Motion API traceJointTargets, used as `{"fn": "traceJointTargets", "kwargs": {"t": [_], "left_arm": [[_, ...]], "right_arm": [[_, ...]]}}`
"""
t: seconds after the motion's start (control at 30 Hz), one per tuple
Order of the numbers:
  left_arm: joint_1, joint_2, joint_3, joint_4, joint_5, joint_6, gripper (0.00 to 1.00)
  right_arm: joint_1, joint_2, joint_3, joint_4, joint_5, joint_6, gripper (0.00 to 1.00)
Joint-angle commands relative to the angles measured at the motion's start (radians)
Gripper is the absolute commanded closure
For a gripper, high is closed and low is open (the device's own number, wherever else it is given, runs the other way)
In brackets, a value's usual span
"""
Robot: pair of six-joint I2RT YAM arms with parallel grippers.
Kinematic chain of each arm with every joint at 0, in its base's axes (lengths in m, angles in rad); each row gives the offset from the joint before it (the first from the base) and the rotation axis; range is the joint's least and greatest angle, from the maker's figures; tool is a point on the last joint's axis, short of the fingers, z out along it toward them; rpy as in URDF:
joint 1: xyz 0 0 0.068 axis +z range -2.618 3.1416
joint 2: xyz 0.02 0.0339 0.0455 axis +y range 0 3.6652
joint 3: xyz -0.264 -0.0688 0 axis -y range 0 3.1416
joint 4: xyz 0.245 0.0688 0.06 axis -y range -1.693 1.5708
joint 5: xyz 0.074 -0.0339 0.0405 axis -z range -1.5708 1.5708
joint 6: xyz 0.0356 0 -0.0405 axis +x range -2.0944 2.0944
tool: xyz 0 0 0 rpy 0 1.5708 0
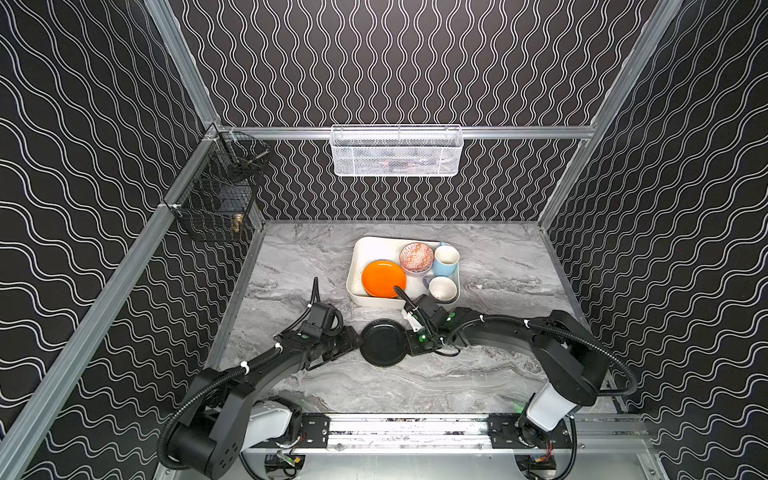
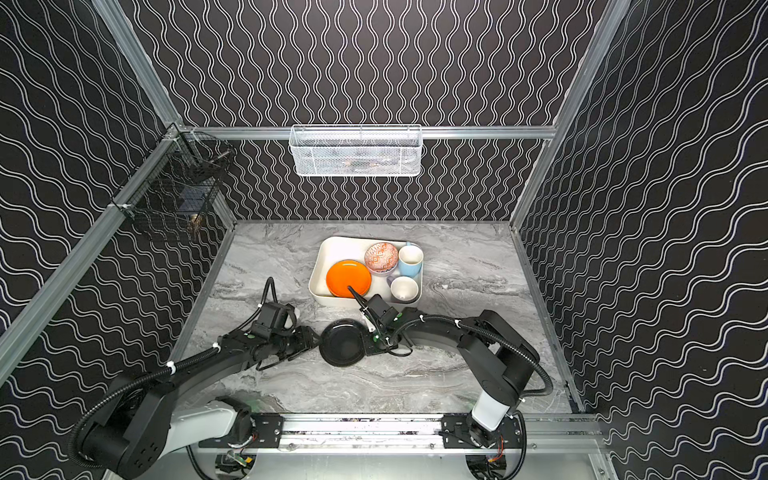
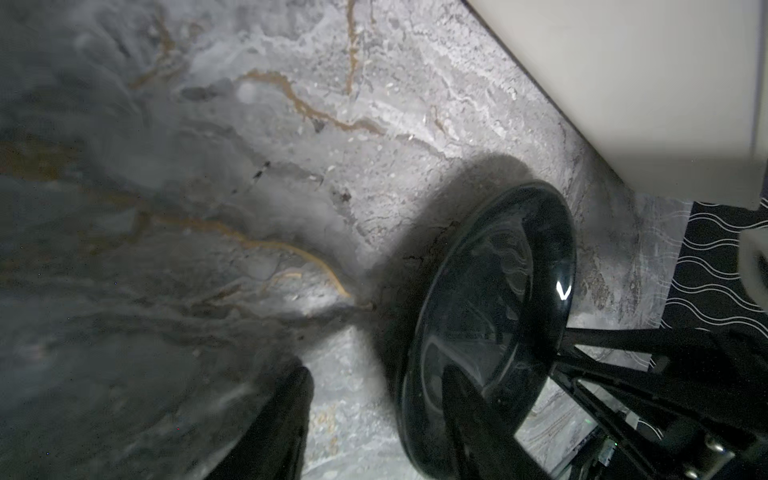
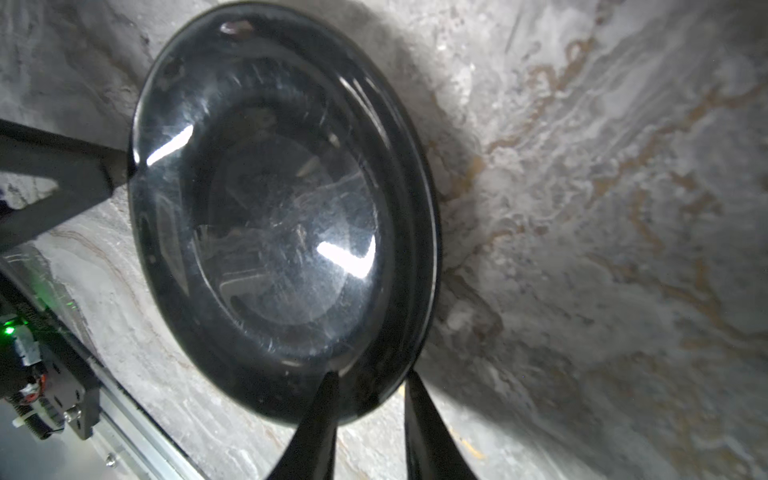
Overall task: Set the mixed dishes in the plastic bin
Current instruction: 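Tilt the black plate up with the right gripper while the left grips its edge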
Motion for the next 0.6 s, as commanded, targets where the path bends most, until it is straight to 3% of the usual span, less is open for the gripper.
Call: {"fn": "traceJointTargets", "kwargs": {"t": [0.0, 0.17, 0.3, 0.37, 0.47, 0.57], "left_arm": [[-0.004, 0.016, 0.000, 0.015, 0.001, -0.010, 0.45], [-0.011, 0.041, 0.007, 0.010, -0.015, -0.005, 0.46], [-0.017, 0.066, -0.001, 0.022, -0.016, -0.004, 0.54], [-0.020, 0.080, -0.006, 0.031, -0.018, -0.004, 0.62], [-0.022, 0.113, -0.005, 0.023, -0.034, 0.009, 0.80], [-0.024, 0.133, -0.017, 0.039, -0.028, 0.003, 1.00]], "right_arm": [[0.006, 0.012, 0.013, 0.026, -0.033, -0.019, 0.71], [0.008, 0.018, 0.013, 0.035, -0.052, -0.028, 0.71], [0.008, 0.007, 0.000, 0.046, -0.065, -0.030, 0.68], [0.008, -0.008, -0.014, 0.060, -0.079, -0.028, 0.60], [0.008, -0.040, -0.034, 0.064, -0.081, -0.021, 0.34], [0.008, -0.090, -0.048, 0.041, -0.060, -0.023, 0.27]]}}
